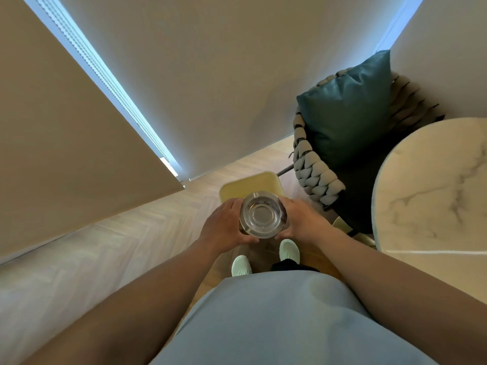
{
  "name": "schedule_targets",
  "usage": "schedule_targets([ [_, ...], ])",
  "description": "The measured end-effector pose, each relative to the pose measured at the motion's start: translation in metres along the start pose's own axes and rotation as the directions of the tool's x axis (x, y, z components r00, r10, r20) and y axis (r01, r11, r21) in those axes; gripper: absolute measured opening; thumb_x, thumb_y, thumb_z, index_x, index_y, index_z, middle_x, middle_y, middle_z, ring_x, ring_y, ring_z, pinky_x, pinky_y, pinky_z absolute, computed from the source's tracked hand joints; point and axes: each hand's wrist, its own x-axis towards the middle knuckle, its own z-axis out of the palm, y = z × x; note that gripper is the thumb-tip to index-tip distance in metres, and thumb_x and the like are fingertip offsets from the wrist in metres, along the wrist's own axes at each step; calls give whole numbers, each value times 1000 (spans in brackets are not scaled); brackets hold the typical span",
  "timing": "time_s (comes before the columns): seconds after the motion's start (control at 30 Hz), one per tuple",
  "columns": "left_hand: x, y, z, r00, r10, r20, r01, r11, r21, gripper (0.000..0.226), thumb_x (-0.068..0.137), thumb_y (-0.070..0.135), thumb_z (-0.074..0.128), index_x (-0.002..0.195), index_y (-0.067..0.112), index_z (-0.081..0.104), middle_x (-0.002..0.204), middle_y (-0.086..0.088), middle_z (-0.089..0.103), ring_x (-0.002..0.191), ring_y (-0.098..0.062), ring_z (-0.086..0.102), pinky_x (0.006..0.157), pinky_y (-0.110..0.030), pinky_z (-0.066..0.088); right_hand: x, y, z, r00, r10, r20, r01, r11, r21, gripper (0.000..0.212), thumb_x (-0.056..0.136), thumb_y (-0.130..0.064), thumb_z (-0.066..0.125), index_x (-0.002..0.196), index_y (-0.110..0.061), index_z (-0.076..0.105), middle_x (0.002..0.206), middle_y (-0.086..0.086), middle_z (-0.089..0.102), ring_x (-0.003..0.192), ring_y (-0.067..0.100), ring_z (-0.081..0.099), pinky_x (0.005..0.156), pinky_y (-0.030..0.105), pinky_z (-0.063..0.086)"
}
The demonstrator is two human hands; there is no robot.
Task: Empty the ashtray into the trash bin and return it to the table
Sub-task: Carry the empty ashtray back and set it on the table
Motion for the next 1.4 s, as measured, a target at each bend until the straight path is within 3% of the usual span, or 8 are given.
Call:
schedule_targets([
  [0.1, -1, 5, 5, 998, 37, 60, -38, 999, 16, 98, 52, 69, 83, 131, 29, 43, 128, 10, 56, 110, -13, 56, 90, -35, 53, -20, 2, 7, 998, 58, -24, -57, 997, 47, 76, 62, -35, 92, 122, -28, 46, 106, -11, 61, 94, 11, 62, 81, 29, 53],
  [0.43, 8, 63, 40, 924, 269, 273, -289, 957, 36, 93, 52, 74, 75, 128, 30, 45, 122, 10, 56, 107, -12, 52, 89, -34, 49, -109, 40, 30, 945, 286, -158, -254, 947, 197, 77, 63, -35, 92, 124, -25, 45, 124, -3, 62, 113, 18, 61, 95, 42, 54],
  [0.53, 7, 95, 58, 880, 346, 326, -374, 927, 27, 89, 52, 81, 69, 125, 37, 43, 118, 17, 55, 103, -6, 52, 88, -29, 47, -147, 61, 37, 912, 367, -180, -316, 912, 260, 78, 64, -35, 91, 125, -23, 45, 126, -1, 62, 115, 21, 60, 96, 44, 53],
  [0.8, -21, 189, 127, 727, 460, 510, -540, 841, 11, 90, 60, 63, 83, 134, 32, 41, 129, 9, 54, 113, -8, 51, 99, -36, 49, -267, 109, 69, 808, 531, -254, -404, 814, 417, 79, 65, -35, 90, 128, -21, 45, 125, 2, 62, 112, 22, 61, 92, 43, 53],
  [1.23, -74, 287, 207, 581, 549, 601, -669, 742, -32, 92, 59, 59, 86, 135, 28, 44, 130, 7, 55, 117, -10, 51, 101, -33, 47, -390, 162, 109, 687, 676, -265, -445, 680, 582, 80, 63, -33, 92, 128, -25, 46, 122, -3, 62, 106, 16, 59, 89, 36, 53],
  [1.4, -79, 309, 217, 545, 567, 617, -691, 721, -51, 91, 61, 57, 86, 135, 27, 43, 133, 7, 54, 120, -10, 50, 103, -33, 46, -412, 173, 111, 664, 698, -268, -445, 658, 608, 79, 62, -33, 92, 126, -20, 47, 119, 0, 61, 106, 19, 59, 90, 40, 52],
])
